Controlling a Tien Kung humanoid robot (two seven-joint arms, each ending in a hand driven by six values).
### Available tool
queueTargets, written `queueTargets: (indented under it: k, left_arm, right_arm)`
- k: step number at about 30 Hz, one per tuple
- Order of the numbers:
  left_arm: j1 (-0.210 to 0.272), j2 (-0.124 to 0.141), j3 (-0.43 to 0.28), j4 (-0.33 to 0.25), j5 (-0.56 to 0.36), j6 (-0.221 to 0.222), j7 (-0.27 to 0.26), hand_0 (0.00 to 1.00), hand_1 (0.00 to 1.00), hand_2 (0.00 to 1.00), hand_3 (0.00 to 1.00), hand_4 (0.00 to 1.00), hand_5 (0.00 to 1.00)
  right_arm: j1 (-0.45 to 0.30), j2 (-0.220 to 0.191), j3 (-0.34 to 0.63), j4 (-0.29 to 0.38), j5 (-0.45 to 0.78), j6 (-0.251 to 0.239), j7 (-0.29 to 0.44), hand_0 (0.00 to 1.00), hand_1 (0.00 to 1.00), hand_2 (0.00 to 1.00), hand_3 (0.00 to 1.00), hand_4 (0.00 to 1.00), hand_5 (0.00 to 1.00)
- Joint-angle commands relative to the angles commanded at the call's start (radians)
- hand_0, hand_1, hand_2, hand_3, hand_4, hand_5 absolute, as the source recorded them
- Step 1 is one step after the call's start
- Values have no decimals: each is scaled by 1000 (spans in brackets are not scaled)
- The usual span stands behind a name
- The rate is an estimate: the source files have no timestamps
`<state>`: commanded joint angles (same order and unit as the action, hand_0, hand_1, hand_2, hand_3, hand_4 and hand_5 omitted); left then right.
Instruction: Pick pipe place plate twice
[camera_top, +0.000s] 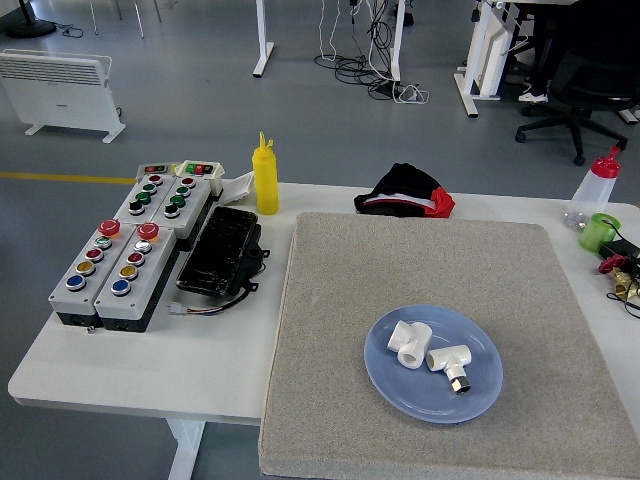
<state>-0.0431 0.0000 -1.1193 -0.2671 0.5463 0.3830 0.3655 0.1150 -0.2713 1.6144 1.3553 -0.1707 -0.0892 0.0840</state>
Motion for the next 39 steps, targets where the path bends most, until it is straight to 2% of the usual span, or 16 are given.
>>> queueTargets:
  k: [2, 7, 8, 25, 33, 39]
  left_arm:
    - [-1, 0, 0, 0, 0, -1, 0, 597, 578, 675, 688, 522, 998]
    - [-3, 0, 4, 1, -4, -1, -3, 597, 578, 675, 688, 522, 998]
    - [-4, 0, 5, 1, -4, -1, -4, 597, 578, 675, 689, 522, 998]
    - [-14, 0, 0, -1, 4, 2, 7, 597, 579, 677, 692, 518, 998]
    - [-22, 0, 8, 0, -6, -2, 5, 597, 582, 676, 693, 518, 998]
    - [-34, 0, 33, 4, -47, -6, -12, 596, 582, 676, 693, 518, 998]
  right_arm:
    - [-1, 1, 0, -2, -7, 1, -2, 905, 839, 906, 859, 605, 506]
    - [-3, 3, 4, -3, -22, 4, -12, 905, 839, 906, 859, 605, 506]
    - [-3, 3, 5, -3, -24, 5, -15, 958, 870, 945, 881, 607, 539]
    - [-3, 17, 9, -12, -34, -11, -22, 972, 881, 961, 910, 601, 543]
    - [1, 18, 9, -13, -24, -10, -21, 950, 870, 958, 902, 610, 591]
    - [13, 18, 7, -12, -16, -3, -13, 943, 865, 956, 905, 611, 593]
